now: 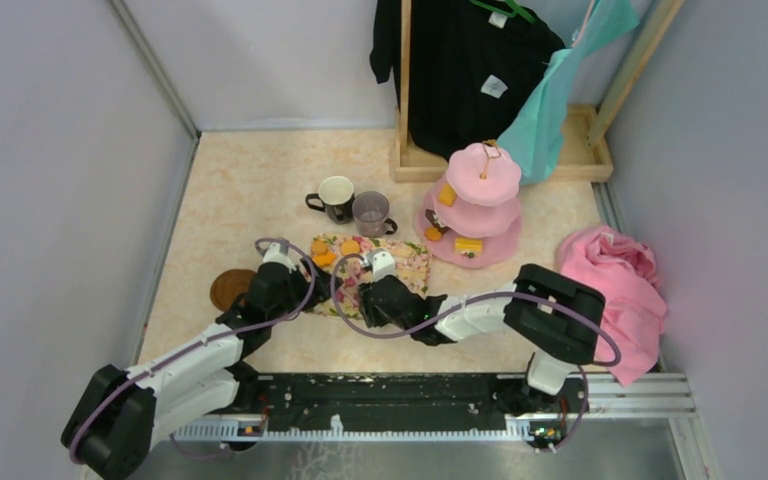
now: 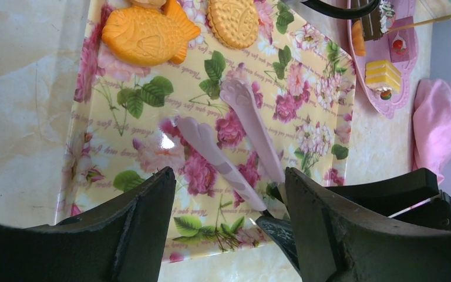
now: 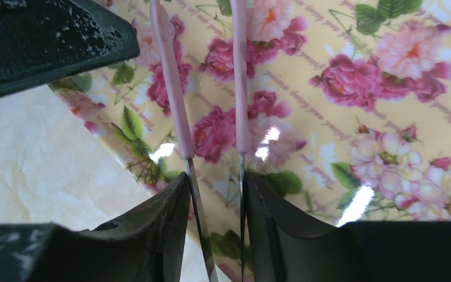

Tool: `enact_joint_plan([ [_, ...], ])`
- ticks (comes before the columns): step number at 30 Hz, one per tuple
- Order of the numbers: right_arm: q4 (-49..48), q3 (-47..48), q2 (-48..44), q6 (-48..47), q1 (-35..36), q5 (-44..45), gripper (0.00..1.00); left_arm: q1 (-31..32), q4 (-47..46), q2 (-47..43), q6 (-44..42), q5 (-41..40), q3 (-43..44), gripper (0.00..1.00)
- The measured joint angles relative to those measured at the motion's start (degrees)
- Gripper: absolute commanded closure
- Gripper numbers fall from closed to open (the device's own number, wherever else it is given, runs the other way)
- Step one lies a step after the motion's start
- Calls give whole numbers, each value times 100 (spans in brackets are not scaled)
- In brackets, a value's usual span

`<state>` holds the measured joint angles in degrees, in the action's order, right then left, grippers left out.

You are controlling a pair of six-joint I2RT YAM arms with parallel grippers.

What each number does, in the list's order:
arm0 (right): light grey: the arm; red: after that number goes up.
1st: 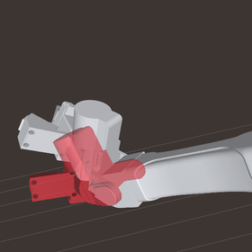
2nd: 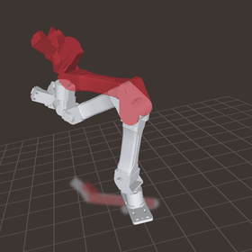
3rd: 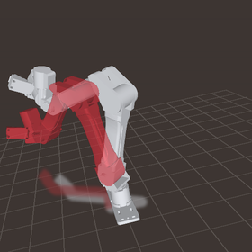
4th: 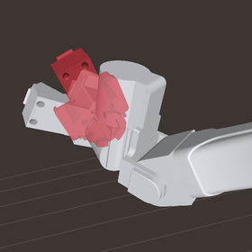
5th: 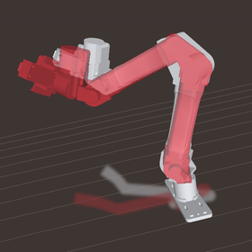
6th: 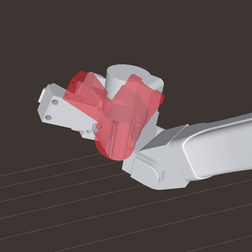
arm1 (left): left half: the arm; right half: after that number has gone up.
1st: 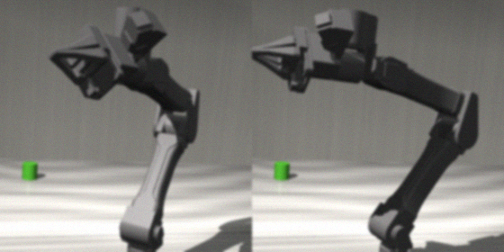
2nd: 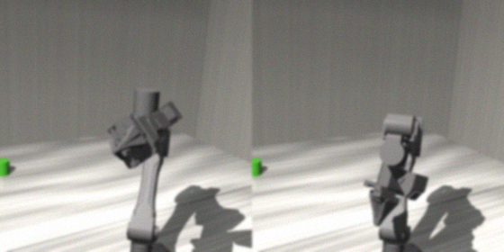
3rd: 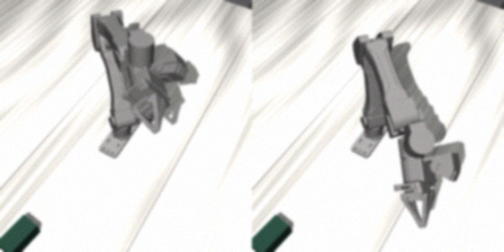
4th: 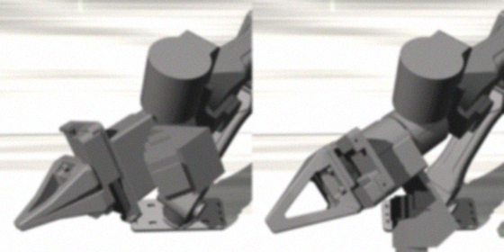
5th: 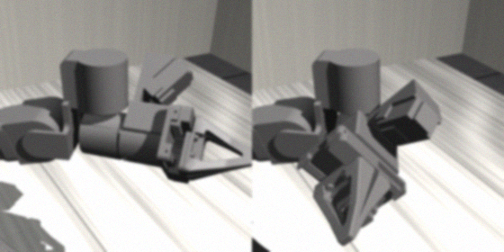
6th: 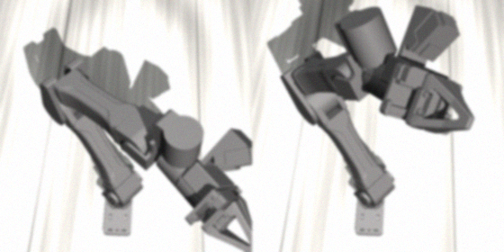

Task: Serve the afternoon tea
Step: Pick up the clamp from the center of the board.

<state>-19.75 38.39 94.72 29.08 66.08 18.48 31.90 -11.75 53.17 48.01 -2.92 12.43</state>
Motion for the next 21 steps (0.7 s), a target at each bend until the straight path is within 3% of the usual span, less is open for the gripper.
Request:
enact_joint_plan([
  [3,-48,173,170,4,0,-81,53,0,-22,0,0,0,0,26],
  [8,-15,391,334,7,0,-170,52,0,-22,-9,0,0,0,26],
  [10,-7,417,358,7,0,-181,55,0,-20,-44,0,-2,0,26],
  [13,46,468,385,-2,0,-177,75,0,-15,-114,-2,-11,0,25],
  [21,173,568,439,7,0,-219,78,0,323,-575,-37,-348,9,23],
])
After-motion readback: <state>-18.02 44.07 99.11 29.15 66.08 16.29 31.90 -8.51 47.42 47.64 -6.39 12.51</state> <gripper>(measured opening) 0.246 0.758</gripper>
